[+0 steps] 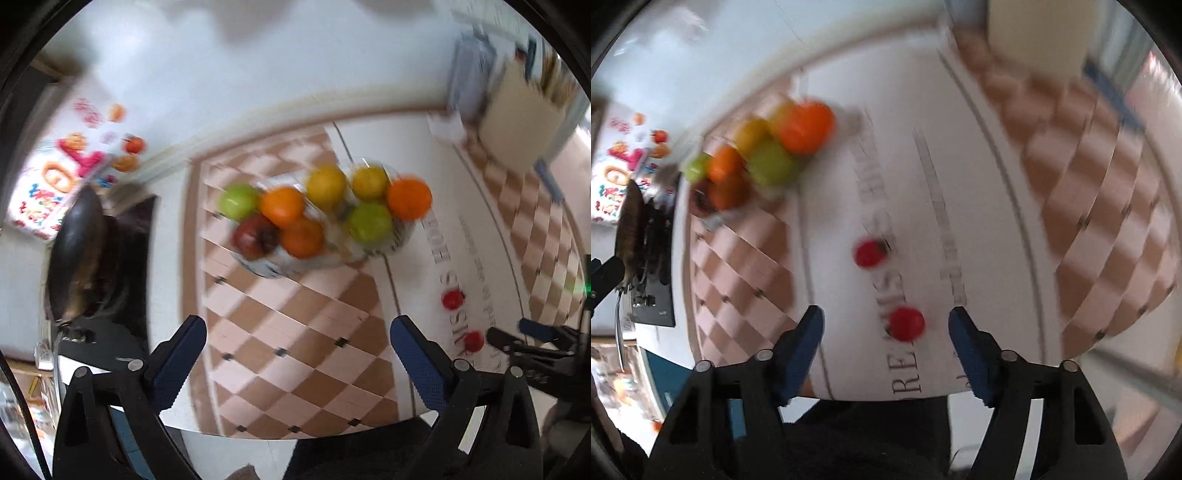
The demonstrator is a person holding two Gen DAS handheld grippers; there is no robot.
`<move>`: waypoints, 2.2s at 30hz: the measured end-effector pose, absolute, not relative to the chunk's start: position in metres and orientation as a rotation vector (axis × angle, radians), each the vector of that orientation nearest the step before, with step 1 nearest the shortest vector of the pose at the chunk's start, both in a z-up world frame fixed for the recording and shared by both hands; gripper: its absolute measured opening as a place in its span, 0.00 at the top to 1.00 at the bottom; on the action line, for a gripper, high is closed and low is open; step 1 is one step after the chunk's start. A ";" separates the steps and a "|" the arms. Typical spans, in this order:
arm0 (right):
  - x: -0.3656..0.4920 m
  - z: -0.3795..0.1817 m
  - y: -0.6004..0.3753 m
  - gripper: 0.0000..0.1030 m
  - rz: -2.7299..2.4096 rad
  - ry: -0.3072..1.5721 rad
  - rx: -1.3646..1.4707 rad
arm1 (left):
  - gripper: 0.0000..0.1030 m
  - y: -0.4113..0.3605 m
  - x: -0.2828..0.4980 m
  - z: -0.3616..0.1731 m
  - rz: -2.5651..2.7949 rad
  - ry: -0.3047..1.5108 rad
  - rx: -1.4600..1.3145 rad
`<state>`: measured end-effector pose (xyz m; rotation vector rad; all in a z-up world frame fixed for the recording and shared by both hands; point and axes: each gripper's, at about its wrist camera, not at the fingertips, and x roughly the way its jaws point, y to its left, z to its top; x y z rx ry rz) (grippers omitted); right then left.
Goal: Organize fruits
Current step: 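Grasp a red cherry tomato with the right tool while the left tool grasps the other, then carry both cherry tomatoes onto the plate and open both tools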
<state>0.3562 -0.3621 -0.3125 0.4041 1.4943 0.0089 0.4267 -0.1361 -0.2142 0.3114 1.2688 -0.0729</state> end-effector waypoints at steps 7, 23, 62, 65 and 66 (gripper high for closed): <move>0.351 -0.359 -0.356 0.52 0.048 1.546 0.407 | 0.01 -0.177 0.444 -0.269 -0.136 1.393 0.371; 0.353 -0.351 -0.422 0.65 -0.064 1.466 0.444 | 0.01 -0.280 0.463 -0.343 -0.384 1.546 0.399; 0.499 -0.286 -0.298 0.65 0.330 1.354 0.403 | 0.73 -0.116 0.573 -0.263 -0.242 1.461 -0.174; 0.497 -0.282 -0.312 0.65 0.294 1.337 0.411 | 0.68 -0.117 0.569 -0.268 -0.282 1.485 -0.207; 0.493 -0.284 -0.320 0.65 0.276 1.342 0.411 | 0.60 -0.120 0.565 -0.272 -0.297 1.503 -0.201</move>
